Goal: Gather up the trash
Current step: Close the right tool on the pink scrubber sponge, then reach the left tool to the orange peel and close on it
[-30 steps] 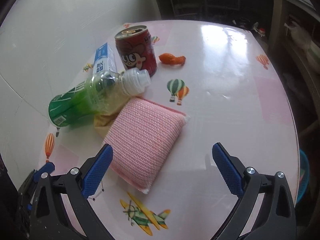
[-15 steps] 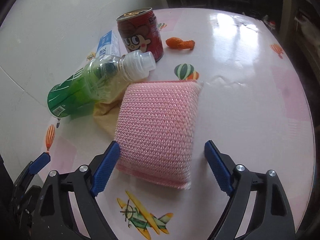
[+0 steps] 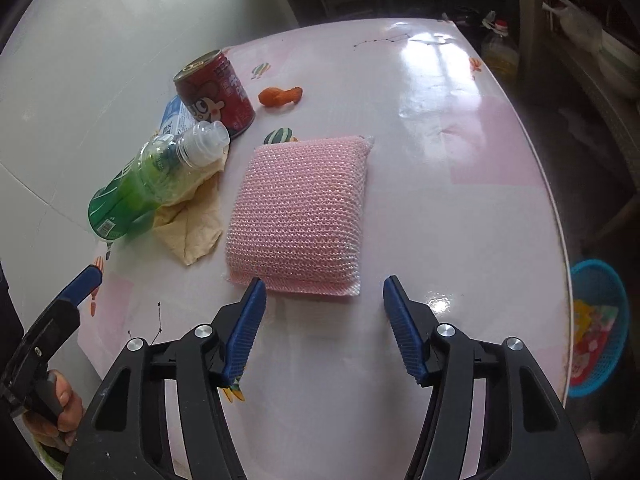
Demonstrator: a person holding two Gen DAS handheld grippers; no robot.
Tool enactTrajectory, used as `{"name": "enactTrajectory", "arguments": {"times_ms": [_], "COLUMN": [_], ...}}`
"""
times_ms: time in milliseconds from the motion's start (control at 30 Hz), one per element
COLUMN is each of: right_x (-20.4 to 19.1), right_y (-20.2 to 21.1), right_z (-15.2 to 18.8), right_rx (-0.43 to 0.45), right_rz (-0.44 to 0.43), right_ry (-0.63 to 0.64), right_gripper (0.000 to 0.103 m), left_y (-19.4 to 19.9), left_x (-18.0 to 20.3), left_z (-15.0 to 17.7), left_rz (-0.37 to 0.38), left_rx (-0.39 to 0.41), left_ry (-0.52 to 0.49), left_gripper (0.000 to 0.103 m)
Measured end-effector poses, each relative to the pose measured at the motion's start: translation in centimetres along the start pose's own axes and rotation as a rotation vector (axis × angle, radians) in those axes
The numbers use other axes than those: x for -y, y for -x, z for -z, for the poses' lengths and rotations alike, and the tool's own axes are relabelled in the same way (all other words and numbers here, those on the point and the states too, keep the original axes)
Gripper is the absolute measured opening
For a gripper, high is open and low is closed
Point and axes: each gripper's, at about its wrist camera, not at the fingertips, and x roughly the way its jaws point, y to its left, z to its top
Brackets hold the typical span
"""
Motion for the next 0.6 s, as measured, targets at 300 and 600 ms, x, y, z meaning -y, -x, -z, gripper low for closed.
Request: {"name": "enactTrajectory", "arguments": {"times_ms": [300,600], "right_x": [-3.4,-3.1], "right_y": [-3.0,-4.6], "right_z": [-3.5,-2.9], "right_rx": [0.028,0.025], "right_rz": [0.015,0.092], "right_ry": [0.098,0.150], "right_gripper": [0.094,0.081], "left_y": [-1.1,-2.9], "left_x": [0.8,4.4], "left_z": [-1.5,-7.6], "left_rz": [-0.038,-0.115], "left_rx": [0.000,0.032], "left_ry": [-0.014,-0.210], "left_gripper": [0.078,0.076]}}
